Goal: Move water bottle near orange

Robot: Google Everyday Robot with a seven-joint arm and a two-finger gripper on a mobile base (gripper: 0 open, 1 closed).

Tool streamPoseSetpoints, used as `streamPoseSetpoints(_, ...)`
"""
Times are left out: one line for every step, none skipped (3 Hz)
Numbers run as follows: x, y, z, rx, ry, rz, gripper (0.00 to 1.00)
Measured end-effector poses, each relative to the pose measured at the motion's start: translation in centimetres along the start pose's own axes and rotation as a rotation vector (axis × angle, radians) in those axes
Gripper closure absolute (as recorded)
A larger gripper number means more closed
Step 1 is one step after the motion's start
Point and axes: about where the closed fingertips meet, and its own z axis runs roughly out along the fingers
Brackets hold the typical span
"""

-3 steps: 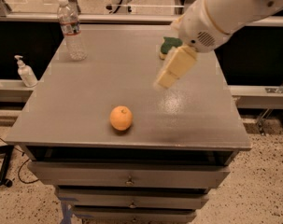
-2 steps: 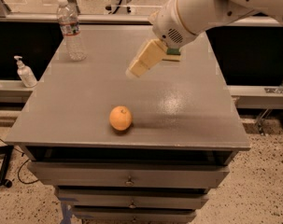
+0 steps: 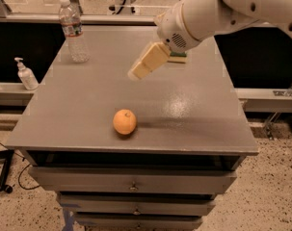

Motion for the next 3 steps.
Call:
streamPoseSetpoints(0.4,-2.6,3.0,0.042,-0.099,0.032,0.00)
streamPoseSetpoints(0.7,-6.2,6.9,0.074,-0.204,0.056,0.00)
streamPoseSetpoints(-0.1,-9.4,10.8,0.081,-0.294,0.058,0.00)
